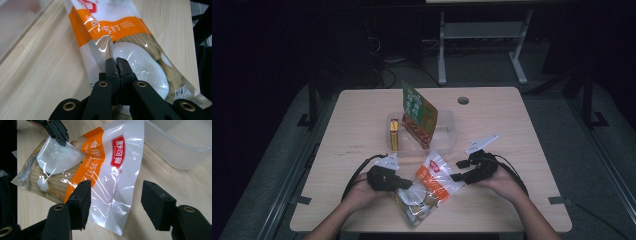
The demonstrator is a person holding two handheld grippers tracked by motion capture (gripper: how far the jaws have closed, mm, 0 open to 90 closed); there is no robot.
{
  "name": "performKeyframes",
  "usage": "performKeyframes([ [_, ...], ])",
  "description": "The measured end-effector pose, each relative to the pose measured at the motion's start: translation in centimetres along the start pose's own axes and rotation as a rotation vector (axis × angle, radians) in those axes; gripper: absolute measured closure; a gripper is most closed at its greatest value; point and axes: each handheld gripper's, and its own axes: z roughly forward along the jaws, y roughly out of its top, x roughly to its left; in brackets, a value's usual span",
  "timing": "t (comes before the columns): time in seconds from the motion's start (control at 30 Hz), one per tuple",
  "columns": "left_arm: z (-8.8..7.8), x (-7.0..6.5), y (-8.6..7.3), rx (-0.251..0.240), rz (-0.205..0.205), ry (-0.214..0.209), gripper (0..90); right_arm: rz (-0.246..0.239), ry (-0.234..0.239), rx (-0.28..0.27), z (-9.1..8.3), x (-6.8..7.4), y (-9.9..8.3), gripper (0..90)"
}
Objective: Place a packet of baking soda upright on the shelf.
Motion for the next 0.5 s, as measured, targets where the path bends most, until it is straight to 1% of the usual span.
performKeyframes([
  [0.07, -0.2, -0.2, 0.0, -0.009, 0.034, 0.003, 89.0, 0.004, 0.007, -0.005, 0.0, -0.1, 0.0, 40.4],
  [0.17, -0.8, -0.5, 0.2, -0.027, 0.067, -0.001, 89.0, 0.019, 0.020, -0.022, -0.2, -0.3, -0.1, 40.4],
  [0.2, -1.0, -0.6, 0.3, -0.031, 0.090, 0.003, 89.0, 0.024, 0.028, -0.030, -0.3, -0.4, -0.1, 40.4],
  [0.27, -1.5, -0.8, 0.6, -0.058, 0.117, 0.009, 89.1, 0.031, 0.038, -0.042, -0.4, -0.6, 0.0, 40.7],
  [0.37, -2.0, -1.2, 0.7, -0.088, 0.137, 0.015, 89.3, 0.039, 0.056, -0.047, -0.5, -0.9, 0.4, 42.4],
  [0.47, -2.5, -1.4, 0.8, -0.110, 0.152, 0.014, 89.3, 0.055, 0.118, -0.056, -0.3, -1.0, 0.7, 43.9],
  [0.5, -2.6, -1.4, 0.8, -0.114, 0.160, 0.012, 89.3, 0.064, 0.130, -0.055, -0.3, -1.0, 0.8, 45.3],
])
